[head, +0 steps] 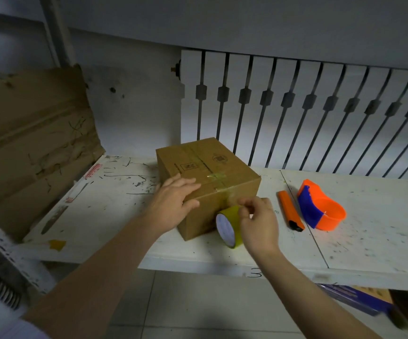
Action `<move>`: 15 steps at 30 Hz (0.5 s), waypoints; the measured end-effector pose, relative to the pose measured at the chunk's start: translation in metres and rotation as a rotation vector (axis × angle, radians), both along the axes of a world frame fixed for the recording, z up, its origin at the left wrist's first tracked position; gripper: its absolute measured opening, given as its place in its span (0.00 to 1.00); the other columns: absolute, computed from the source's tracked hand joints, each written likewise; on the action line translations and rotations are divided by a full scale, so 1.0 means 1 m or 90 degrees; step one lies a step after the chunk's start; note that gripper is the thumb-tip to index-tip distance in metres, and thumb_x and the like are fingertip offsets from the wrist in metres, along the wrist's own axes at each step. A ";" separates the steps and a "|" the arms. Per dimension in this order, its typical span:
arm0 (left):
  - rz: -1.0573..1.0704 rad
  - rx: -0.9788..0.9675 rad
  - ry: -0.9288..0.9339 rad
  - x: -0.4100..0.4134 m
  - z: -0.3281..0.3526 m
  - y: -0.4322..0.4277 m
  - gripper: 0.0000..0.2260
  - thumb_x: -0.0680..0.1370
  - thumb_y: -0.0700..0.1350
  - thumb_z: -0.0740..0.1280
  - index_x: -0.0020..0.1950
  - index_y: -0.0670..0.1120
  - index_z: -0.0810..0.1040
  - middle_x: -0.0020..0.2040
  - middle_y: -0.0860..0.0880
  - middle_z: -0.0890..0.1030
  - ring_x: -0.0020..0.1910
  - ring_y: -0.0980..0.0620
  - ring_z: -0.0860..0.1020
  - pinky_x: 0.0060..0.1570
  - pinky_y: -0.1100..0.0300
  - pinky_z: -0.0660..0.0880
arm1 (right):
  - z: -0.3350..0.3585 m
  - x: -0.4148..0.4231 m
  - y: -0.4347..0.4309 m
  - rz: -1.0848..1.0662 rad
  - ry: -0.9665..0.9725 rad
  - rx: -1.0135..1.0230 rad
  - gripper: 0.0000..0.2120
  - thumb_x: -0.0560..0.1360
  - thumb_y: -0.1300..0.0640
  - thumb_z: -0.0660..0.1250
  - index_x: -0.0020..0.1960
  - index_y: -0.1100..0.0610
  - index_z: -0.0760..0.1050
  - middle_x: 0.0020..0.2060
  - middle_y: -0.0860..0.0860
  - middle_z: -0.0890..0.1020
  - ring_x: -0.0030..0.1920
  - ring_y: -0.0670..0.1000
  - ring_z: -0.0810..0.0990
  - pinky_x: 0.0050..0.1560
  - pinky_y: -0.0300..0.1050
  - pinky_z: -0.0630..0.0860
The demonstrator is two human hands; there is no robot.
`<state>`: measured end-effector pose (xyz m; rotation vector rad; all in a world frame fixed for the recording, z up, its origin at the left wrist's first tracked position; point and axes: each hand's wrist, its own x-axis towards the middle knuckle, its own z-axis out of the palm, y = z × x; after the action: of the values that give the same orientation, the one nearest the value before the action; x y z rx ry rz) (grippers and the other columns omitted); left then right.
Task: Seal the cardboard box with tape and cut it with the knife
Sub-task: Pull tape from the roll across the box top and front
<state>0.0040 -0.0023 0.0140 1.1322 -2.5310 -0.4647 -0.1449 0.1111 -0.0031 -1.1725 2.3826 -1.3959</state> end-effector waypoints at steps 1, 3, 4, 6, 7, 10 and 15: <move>0.002 0.006 0.002 0.001 0.000 -0.001 0.22 0.77 0.51 0.62 0.71 0.55 0.64 0.74 0.57 0.63 0.76 0.51 0.54 0.74 0.42 0.51 | -0.001 -0.007 -0.001 -0.010 -0.009 0.031 0.09 0.76 0.60 0.61 0.53 0.56 0.77 0.52 0.55 0.75 0.52 0.55 0.77 0.49 0.48 0.74; 0.001 0.017 0.007 0.002 0.001 -0.005 0.21 0.78 0.49 0.61 0.71 0.55 0.63 0.74 0.59 0.62 0.76 0.52 0.54 0.74 0.44 0.48 | -0.006 -0.014 -0.005 -0.001 -0.042 0.099 0.09 0.77 0.56 0.61 0.55 0.57 0.76 0.54 0.56 0.75 0.54 0.55 0.76 0.50 0.46 0.72; -0.001 0.022 0.011 0.002 0.002 -0.006 0.21 0.78 0.48 0.61 0.71 0.55 0.63 0.74 0.59 0.62 0.76 0.52 0.53 0.74 0.44 0.48 | -0.009 -0.015 -0.006 0.012 -0.057 0.118 0.10 0.77 0.55 0.60 0.55 0.57 0.75 0.55 0.56 0.75 0.53 0.55 0.76 0.51 0.46 0.72; -0.005 0.031 0.022 0.002 0.001 -0.011 0.21 0.79 0.45 0.60 0.71 0.55 0.64 0.74 0.59 0.63 0.76 0.52 0.54 0.75 0.43 0.49 | -0.012 -0.014 -0.007 0.040 -0.077 0.119 0.10 0.78 0.54 0.60 0.55 0.57 0.75 0.54 0.56 0.78 0.51 0.54 0.77 0.50 0.46 0.72; -0.005 0.033 0.028 0.002 0.001 -0.013 0.20 0.79 0.44 0.60 0.70 0.55 0.64 0.73 0.59 0.63 0.76 0.52 0.54 0.74 0.42 0.50 | -0.013 -0.013 -0.009 0.053 -0.090 0.118 0.11 0.78 0.53 0.59 0.55 0.57 0.75 0.53 0.55 0.80 0.50 0.53 0.77 0.50 0.46 0.72; 0.002 0.027 0.042 -0.002 0.001 -0.015 0.21 0.79 0.41 0.60 0.70 0.54 0.65 0.73 0.58 0.64 0.76 0.53 0.55 0.75 0.43 0.51 | -0.013 -0.011 -0.012 0.084 -0.125 0.136 0.15 0.79 0.50 0.58 0.57 0.57 0.76 0.51 0.54 0.81 0.48 0.51 0.75 0.49 0.44 0.70; 0.024 -0.057 0.003 -0.014 0.005 -0.003 0.23 0.78 0.39 0.58 0.72 0.52 0.62 0.75 0.55 0.61 0.76 0.54 0.53 0.75 0.44 0.46 | -0.018 -0.005 -0.011 0.061 -0.212 0.165 0.16 0.77 0.44 0.58 0.50 0.56 0.74 0.43 0.51 0.77 0.45 0.53 0.75 0.48 0.46 0.71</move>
<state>-0.0105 -0.0058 0.0187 1.1417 -2.4956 -0.3399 -0.1503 0.1005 -0.0211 -0.8951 2.1615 -1.1109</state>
